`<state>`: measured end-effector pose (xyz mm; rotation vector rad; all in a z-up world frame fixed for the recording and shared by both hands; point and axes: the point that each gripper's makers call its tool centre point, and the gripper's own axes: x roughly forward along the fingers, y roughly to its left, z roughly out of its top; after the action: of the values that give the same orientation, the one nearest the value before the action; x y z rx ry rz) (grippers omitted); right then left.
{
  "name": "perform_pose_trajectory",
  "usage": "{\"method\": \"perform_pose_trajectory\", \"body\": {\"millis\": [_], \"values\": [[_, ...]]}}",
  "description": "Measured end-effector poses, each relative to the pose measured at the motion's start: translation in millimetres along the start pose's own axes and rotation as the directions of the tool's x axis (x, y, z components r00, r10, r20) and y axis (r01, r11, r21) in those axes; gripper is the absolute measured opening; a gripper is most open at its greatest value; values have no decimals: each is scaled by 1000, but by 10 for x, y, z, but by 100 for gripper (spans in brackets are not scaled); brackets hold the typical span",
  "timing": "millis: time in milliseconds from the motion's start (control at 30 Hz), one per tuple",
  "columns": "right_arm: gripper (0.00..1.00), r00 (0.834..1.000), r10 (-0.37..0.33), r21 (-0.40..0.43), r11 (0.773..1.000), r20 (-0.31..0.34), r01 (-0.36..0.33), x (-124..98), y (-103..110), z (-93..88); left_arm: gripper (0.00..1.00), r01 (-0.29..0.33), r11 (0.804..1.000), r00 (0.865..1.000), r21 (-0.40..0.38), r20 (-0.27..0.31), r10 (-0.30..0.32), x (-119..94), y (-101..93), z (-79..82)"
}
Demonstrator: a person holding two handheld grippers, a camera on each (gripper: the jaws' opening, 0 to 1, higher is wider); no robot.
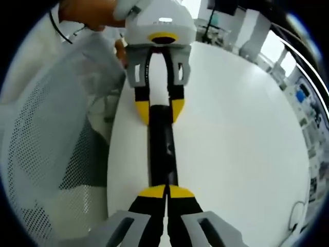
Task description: Press the specified remote control buttons in sequence, fully releasing each button before pressing the next.
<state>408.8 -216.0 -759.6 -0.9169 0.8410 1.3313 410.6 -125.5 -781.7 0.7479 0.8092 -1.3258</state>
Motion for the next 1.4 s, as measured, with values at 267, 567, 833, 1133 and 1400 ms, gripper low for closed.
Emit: {"method": "perform_pose_trajectory", "body": {"millis": [267, 567, 833, 1133, 1400], "values": [[0, 999, 11, -22, 1000, -31, -11, 50, 19, -35, 24, -4, 1000, 1000, -3, 4, 4, -4, -2, 4], [0, 999, 16, -34, 999, -46, -18, 82, 9, -30, 24, -5, 1000, 1000, -7, 9, 5, -1, 14, -3], [0, 998, 19, -44, 999, -64, -22, 105, 4, -59, 24, -5, 1000, 1000, -8, 11, 5, -11, -5, 12], [0, 996, 37, -36, 999, -76, -40, 120, 1, -60, 24, -5, 1000, 1000, -12, 17, 5, 1, 16, -11], [0, 996, 41, -42, 998, -81, -44, 122, 7, -58, 24, -4, 1000, 1000, -12, 19, 5, 1, 8, -14]]}}
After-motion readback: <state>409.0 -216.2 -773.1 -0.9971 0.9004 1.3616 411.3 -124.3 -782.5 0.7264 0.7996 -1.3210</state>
